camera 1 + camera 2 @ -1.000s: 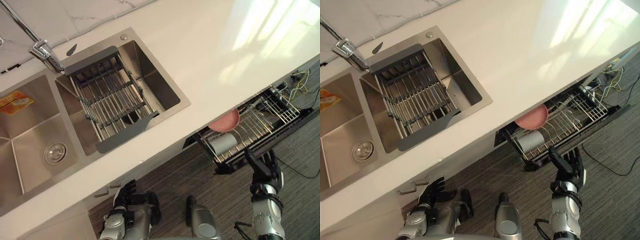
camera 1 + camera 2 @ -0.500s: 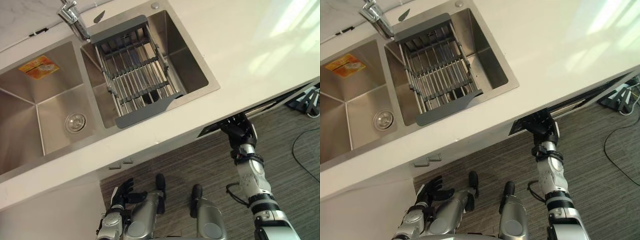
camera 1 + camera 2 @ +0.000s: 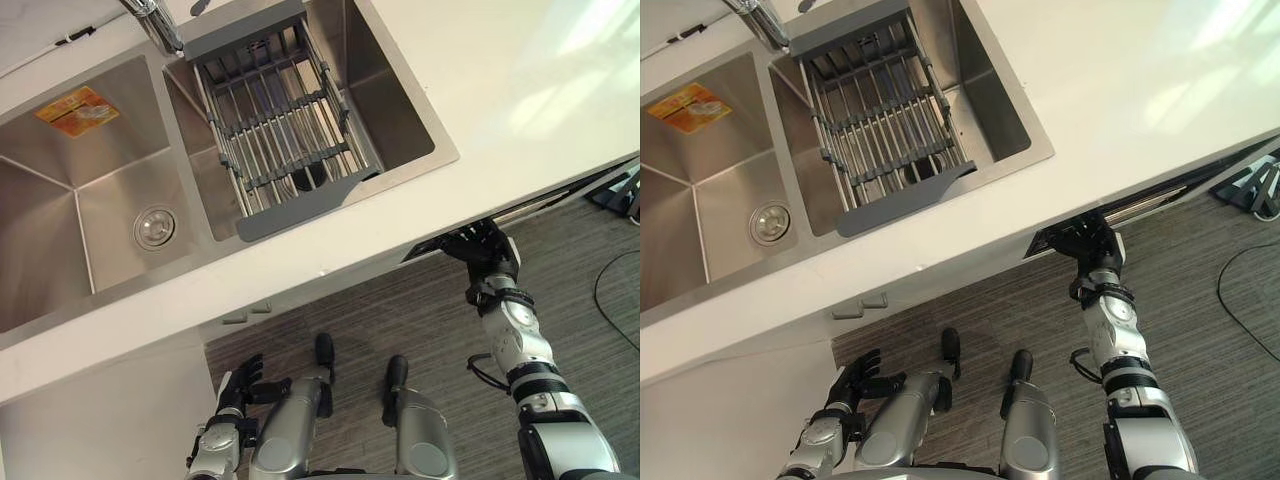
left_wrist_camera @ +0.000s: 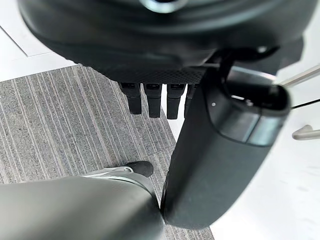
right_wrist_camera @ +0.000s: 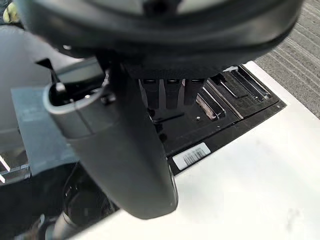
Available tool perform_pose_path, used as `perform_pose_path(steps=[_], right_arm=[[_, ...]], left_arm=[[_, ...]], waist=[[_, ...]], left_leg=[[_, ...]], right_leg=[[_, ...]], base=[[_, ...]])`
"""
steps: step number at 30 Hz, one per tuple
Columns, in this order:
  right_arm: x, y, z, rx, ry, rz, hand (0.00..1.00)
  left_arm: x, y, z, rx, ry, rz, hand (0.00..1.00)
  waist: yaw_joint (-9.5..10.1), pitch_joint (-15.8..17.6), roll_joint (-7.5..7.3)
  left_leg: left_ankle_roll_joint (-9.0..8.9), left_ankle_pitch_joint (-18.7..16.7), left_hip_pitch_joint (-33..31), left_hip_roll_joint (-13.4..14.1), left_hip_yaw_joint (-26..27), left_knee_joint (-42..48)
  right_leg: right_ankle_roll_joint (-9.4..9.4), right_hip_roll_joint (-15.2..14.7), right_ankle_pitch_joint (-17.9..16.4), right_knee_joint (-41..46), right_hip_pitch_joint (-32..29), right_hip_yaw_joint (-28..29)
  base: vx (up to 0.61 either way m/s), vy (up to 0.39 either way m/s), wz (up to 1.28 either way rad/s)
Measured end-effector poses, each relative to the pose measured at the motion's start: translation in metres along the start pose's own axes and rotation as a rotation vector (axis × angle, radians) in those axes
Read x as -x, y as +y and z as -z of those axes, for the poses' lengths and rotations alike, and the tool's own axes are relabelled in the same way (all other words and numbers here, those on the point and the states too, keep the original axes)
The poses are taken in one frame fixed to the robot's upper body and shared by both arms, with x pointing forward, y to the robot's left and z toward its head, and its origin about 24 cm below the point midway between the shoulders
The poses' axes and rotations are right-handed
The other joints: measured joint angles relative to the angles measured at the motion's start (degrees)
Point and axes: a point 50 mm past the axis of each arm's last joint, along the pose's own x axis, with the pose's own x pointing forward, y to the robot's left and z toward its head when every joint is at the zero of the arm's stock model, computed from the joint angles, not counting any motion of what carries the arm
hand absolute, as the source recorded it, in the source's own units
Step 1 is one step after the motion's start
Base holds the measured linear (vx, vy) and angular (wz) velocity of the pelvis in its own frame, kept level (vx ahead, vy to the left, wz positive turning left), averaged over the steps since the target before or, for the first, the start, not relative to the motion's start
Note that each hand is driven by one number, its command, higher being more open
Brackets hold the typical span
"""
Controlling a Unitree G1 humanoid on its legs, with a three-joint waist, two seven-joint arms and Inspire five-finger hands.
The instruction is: Walk over to the sink, pick up the cup, carry it to the dishwasher, place the cup inside the dishwasher, then close the dishwasher door
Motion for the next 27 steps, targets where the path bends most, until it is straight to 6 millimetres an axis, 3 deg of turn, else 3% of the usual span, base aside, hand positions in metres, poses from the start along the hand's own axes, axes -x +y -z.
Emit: perform_pose_path(steps=[3, 5, 10, 12, 17, 20, 22, 27], right_arm=[[0.017, 0.001, 0.012, 0.038, 0.015, -0.051, 0.9], [0.033, 0.0, 0.029, 0.055, 0.057, -0.065, 0.9], [0.072, -0.015, 0.072, 0.109, 0.208, -0.024, 0.9], [0.086, -0.021, 0.083, 0.136, 0.25, -0.003, 0.9], [0.118, -0.033, 0.108, 0.228, 0.356, 0.051, 0.9], [0.139, -0.039, 0.134, 0.21, 0.476, 0.102, 0.9], [0.155, -0.042, 0.155, 0.211, 0.582, 0.13, 0.9], [0.185, -0.046, 0.183, 0.175, 0.752, 0.189, 0.9]], left_arm=[[0.0, 0.002, 0.001, -0.005, 0.007, -0.005, 0.9], [0.001, 0.008, 0.004, -0.016, 0.024, -0.016, 0.9], [0.006, 0.02, 0.018, -0.063, 0.074, -0.036, 0.9], [0.009, 0.02, 0.023, -0.075, 0.09, -0.035, 0.9], [0.016, 0.02, 0.037, -0.069, 0.131, -0.036, 0.9], [0.02, 0.018, 0.044, -0.064, 0.156, -0.034, 0.9], [0.021, 0.016, 0.047, -0.059, 0.166, -0.031, 0.9], [0.023, 0.016, 0.05, -0.058, 0.176, -0.031, 0.9]], waist=[[-0.1, -0.44, -0.9], [-0.23, -1.55, -2.54], [-0.64, -6.74, -6.13], [-0.86, -8.5, -6.66], [-1.68, -12.04, -6.68], [-1.72, -14.22, -6.6], [-1.69, -14.97, -6.49], [-1.67, -15.67, -6.45]], left_leg=[[0.0, 0.4, 2.54, -0.28, 0.11, -1.93], [-0.14, 0.64, 4.13, -0.38, 0.18, -3.44], [-0.06, 0.69, 7.0, -0.76, 0.3, -5.64], [-0.05, 0.69, 8.33, -1.0, 0.3, -6.61], [0.02, 0.77, 11.23, -1.28, 0.37, -8.75], [0.03, 1.5, 13.07, -1.28, 0.33, -10.76], [-0.01, 2.41, 14.87, -1.34, -0.01, -12.67], [-0.02, 2.41, 16.62, -1.73, -1.15, -12.71]], right_leg=[[0.19, -0.02, 0.23, -1.27, 2.1, 0.13], [0.28, 0.04, 0.3, -2.17, 3.3, 0.22], [0.61, 0.18, 0.52, -5.03, 6.32, 0.22], [0.8, 0.13, 0.63, -6.04, 7.49, 0.4], [0.95, 0.16, 0.7, -7.41, 9.56, 1.01], [0.97, 0.32, 0.67, -7.89, 10.56, 1.03], [1.0, 0.41, 0.64, -8.26, 11.83, 0.7], [1.25, 0.04, 0.12, -8.38, 14.04, -0.5]], base=[[0.01, 0.005, -0.01], [0.04, 0.004, -0.03], [0.08, -0.009, -0.02], [0.08, -0.003, -0.05], [0.04, 0.0, -0.06], [0.0, 0.0, 0.0], [0.01, -0.007, 0.05], [-0.02, 0.009, 0.13]])
